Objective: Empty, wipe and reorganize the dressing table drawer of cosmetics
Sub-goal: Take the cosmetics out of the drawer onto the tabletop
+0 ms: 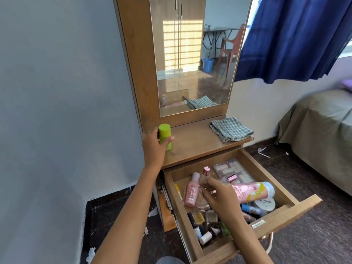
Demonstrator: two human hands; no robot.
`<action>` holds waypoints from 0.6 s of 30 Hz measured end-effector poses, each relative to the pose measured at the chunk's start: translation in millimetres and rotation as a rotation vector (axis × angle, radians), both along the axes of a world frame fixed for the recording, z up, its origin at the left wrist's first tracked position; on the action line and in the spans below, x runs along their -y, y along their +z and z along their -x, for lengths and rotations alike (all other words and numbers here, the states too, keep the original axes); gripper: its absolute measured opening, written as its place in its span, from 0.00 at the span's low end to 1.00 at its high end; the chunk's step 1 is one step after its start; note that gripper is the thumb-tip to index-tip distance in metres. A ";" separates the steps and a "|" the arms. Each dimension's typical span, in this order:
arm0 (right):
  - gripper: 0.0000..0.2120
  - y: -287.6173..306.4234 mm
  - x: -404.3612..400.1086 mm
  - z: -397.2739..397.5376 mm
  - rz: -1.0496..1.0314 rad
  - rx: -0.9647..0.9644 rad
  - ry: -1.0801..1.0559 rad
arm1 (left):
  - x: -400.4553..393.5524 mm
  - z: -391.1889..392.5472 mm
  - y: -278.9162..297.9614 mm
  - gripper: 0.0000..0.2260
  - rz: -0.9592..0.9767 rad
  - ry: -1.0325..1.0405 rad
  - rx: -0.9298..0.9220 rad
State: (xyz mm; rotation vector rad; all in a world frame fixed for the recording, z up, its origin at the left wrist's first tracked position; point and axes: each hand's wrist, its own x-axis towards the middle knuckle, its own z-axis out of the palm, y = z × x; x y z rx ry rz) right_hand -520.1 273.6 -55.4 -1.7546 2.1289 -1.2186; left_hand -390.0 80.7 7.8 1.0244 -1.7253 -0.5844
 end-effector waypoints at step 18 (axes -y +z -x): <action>0.04 0.2 -2.6 5.3 -0.050 0.098 -0.456 | -112.1 45.8 -72.1 0.25 -0.092 -0.241 0.258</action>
